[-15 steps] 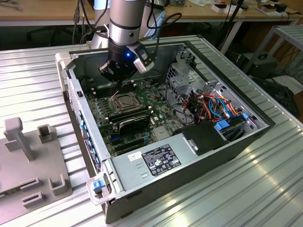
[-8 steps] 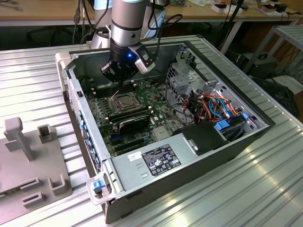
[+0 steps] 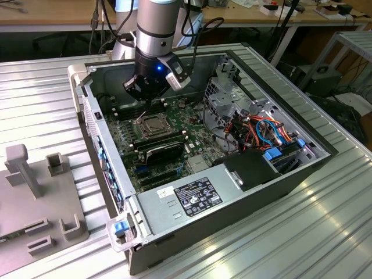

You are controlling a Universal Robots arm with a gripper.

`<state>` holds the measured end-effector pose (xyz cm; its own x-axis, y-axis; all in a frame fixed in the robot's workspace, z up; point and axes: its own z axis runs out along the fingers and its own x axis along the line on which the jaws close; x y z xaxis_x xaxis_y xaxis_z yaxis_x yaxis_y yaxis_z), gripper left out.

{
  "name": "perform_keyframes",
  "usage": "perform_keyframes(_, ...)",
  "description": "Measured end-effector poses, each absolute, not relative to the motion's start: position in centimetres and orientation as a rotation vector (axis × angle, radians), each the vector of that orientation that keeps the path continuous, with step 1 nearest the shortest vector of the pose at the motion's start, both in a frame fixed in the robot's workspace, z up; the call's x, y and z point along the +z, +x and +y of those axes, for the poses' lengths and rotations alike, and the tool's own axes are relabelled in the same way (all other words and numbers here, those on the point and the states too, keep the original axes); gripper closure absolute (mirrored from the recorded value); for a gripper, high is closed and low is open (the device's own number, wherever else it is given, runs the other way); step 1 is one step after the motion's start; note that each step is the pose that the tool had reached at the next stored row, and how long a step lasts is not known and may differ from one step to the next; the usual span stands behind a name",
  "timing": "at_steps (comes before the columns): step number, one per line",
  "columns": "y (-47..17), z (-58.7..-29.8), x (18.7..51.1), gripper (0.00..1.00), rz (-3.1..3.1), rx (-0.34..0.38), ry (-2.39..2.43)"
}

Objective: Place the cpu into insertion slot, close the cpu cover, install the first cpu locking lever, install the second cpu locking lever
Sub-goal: 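Install the first cpu locking lever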

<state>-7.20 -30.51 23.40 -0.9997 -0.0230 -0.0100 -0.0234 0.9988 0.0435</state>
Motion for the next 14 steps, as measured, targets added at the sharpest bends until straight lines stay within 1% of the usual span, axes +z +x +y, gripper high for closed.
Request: perform_keyframes(14,-6.23,-30.50,22.65,0.89,3.131,0.068,-0.036)
